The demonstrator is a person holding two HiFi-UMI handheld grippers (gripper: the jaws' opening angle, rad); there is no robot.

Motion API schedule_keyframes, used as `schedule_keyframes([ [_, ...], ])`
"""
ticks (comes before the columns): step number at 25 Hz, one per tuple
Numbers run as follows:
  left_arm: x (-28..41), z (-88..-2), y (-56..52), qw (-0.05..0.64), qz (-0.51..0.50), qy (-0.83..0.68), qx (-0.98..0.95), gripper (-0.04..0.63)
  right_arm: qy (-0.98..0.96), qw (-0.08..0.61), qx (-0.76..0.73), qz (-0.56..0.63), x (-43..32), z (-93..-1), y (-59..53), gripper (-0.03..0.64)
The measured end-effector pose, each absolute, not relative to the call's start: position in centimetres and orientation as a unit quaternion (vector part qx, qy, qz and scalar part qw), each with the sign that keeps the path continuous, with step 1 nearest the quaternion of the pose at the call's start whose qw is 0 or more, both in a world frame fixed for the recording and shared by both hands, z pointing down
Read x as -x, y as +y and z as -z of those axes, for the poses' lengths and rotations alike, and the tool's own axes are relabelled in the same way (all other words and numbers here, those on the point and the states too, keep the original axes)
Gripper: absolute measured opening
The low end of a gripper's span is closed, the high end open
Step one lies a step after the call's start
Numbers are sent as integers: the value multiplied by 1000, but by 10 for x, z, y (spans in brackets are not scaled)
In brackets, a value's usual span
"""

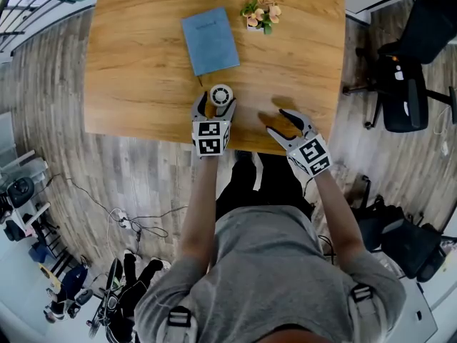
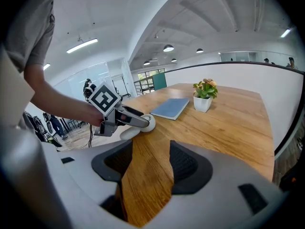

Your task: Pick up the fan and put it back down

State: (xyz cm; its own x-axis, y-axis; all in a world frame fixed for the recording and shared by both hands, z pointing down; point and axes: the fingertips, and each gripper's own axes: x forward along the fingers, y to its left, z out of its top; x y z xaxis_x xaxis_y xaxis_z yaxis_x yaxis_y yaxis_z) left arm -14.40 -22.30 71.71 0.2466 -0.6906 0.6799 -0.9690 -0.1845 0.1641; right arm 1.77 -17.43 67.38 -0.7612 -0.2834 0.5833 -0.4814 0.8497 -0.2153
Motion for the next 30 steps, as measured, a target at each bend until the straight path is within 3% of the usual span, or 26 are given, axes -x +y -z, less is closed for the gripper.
schedule_keyframes([
  [30, 142, -745, -234, 310, -237, -566, -726, 365, -913, 284, -218, -194, -25, -682, -190, 245],
])
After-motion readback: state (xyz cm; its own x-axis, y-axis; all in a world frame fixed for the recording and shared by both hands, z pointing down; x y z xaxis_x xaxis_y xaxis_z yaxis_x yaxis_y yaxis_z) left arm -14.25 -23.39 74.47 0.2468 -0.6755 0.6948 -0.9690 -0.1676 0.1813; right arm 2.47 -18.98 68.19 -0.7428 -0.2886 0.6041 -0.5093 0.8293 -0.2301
